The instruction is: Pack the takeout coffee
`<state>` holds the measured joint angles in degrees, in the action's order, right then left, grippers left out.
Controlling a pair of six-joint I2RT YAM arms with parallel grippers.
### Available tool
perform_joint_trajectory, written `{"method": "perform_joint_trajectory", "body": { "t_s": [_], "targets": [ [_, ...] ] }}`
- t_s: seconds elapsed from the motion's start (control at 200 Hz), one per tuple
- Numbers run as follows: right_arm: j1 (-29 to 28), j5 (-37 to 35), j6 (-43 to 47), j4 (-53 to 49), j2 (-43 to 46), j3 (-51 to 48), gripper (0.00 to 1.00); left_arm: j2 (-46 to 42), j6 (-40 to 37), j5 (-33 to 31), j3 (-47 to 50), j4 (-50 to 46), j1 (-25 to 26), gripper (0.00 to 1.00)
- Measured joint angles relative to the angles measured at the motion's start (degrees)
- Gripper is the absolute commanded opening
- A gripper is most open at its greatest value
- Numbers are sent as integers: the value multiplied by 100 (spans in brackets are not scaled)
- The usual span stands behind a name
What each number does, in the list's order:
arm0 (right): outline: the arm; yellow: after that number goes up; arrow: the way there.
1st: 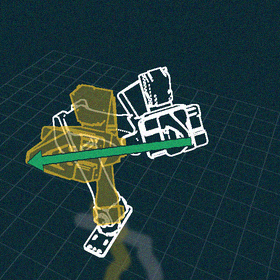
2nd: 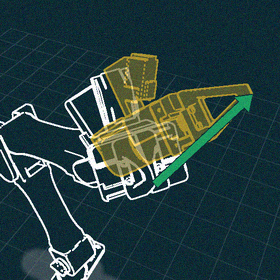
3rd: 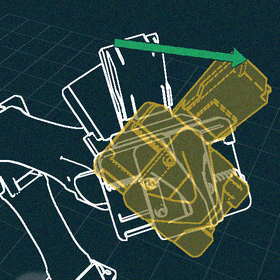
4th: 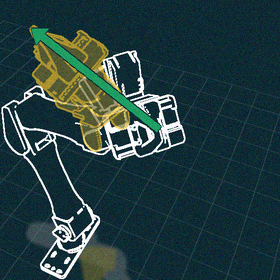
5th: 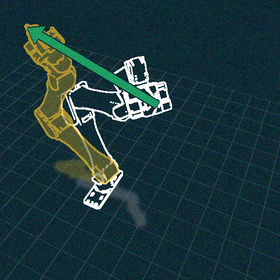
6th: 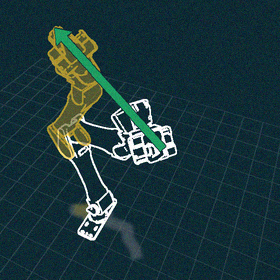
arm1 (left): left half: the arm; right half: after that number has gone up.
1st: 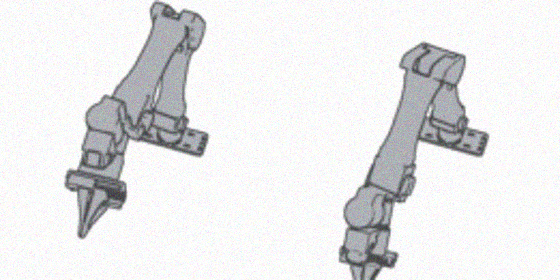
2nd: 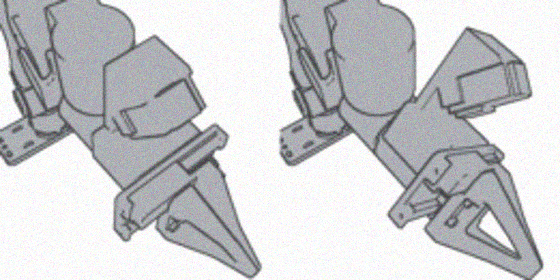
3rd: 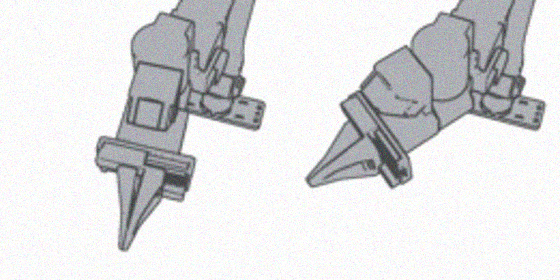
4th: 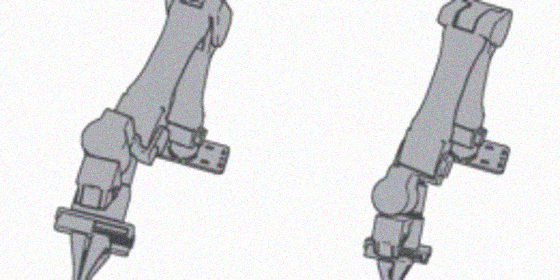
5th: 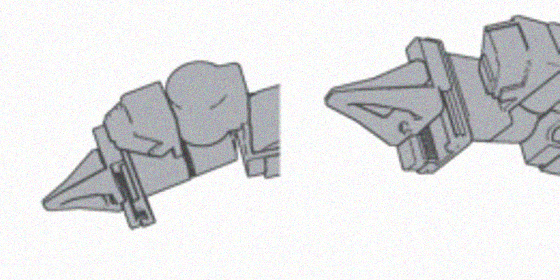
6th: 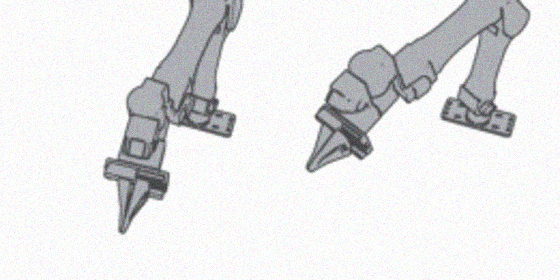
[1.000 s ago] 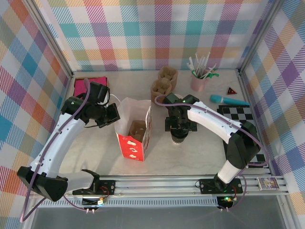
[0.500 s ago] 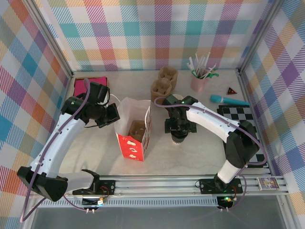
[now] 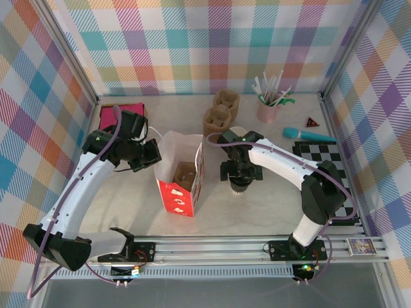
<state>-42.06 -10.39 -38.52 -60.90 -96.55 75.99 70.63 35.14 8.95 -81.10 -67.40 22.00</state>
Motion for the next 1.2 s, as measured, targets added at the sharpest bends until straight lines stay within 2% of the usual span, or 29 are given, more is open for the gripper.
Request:
{"method": "perform_joint_trajectory", "body": {
  "t_s": [0.035, 0.175, 0.455, 0.595, 0.725, 0.86, 1.2],
  "targets": [
    [0, 0, 0, 9, -7, -13, 98, -2, 0, 0, 4, 0, 0, 6],
    [0, 4, -28, 7, -7, -46, 82, -44, 0, 0, 39, 4, 0, 5],
    [0, 15, -20, 4, -7, -46, 77, -76, 2, 2, 76, 9, 0, 5],
    [0, 15, -20, 4, -7, -46, 83, -79, 2, 2, 79, 9, 0, 5],
    [0, 17, -17, 4, -7, -46, 85, -109, 2, 2, 105, 9, 0, 5],
    [0, 42, -33, 7, -11, -46, 100, -129, 2, 0, 109, 7, 0, 5],
    [0, 107, -2, 131, -76, -63, 100, -140, 2, 0, 116, 4, 0, 5]
  ]
}}
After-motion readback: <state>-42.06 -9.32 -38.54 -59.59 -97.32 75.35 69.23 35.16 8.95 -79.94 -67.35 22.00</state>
